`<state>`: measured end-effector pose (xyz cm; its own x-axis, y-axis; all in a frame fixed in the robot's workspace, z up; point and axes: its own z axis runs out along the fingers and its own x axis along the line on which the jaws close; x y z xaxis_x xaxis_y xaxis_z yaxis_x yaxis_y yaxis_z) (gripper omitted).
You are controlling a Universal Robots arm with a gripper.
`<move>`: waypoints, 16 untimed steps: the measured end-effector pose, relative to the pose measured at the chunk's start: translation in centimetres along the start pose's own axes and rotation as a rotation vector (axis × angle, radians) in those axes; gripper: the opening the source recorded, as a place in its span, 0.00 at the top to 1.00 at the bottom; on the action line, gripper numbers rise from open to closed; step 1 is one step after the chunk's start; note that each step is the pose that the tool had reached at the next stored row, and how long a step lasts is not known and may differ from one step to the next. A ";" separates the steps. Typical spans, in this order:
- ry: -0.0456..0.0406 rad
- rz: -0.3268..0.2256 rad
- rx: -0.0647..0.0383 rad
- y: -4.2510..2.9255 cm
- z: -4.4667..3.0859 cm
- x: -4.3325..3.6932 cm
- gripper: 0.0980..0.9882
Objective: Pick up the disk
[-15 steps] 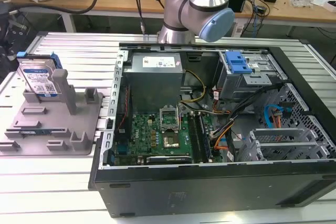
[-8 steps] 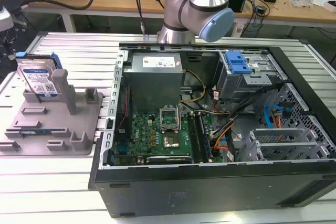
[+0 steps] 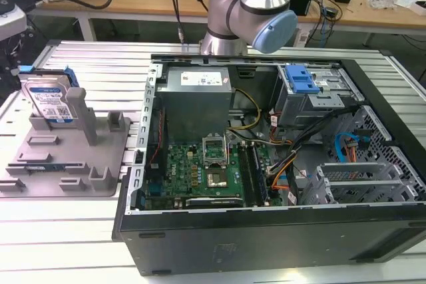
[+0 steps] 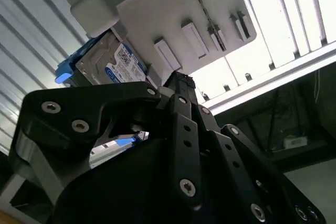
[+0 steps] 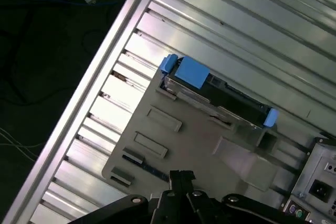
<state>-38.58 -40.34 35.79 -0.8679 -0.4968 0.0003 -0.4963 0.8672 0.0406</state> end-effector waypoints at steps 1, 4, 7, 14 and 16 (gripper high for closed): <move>0.0008 -0.019 0.000 0.00 0.01 0.00 0.98; 0.0038 -0.092 0.000 0.00 0.02 0.00 0.78; 0.0066 -0.162 0.000 -0.01 0.04 0.00 0.64; 0.0130 -0.319 0.000 -0.03 0.09 -0.05 0.50; 0.0155 -0.378 0.000 -0.04 0.10 -0.05 0.50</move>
<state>-38.52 -40.34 35.69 -0.6226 -0.7825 0.0004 -0.7818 0.6221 0.0406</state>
